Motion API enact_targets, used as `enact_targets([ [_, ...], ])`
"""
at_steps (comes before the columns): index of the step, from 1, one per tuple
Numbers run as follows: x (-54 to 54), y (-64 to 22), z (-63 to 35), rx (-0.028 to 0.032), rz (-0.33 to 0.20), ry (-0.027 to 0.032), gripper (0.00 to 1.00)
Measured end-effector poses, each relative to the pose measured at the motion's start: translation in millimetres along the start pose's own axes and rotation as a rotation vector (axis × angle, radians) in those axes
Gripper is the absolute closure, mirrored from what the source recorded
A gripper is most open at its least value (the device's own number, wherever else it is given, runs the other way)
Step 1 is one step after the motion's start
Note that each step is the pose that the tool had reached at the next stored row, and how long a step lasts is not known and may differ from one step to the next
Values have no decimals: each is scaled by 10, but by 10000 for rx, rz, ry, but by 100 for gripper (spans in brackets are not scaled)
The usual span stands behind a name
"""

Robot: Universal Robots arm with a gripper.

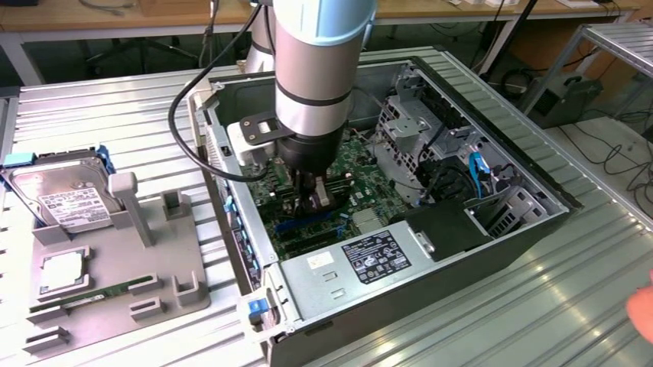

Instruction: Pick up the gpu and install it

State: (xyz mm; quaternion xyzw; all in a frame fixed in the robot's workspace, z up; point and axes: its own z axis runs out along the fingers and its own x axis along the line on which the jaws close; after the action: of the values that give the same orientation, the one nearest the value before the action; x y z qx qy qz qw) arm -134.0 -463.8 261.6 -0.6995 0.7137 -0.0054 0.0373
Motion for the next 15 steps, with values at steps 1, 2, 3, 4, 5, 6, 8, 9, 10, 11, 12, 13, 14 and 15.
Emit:
enact_targets([
  [1,0,1,10,0,8,1,73],
  [2,1,1,19,1,17,2,73],
  [3,4,5,74,-1,47,10,73],
  [4,5,6,83,-1,47,11,73],
  [5,5,6,93,2,47,6,73],
  [6,4,6,105,6,48,-6,73],
  [8,5,6,106,3,47,2,73],
  [9,5,6,106,2,47,3,73],
  [10,5,6,106,2,47,2,73],
  [11,5,6,107,3,48,1,73],
  [12,4,6,109,6,48,-4,73],
  [13,4,7,108,4,48,-2,72],
  [14,4,6,109,5,48,-2,66],
  [15,5,6,108,4,47,0,60],
])
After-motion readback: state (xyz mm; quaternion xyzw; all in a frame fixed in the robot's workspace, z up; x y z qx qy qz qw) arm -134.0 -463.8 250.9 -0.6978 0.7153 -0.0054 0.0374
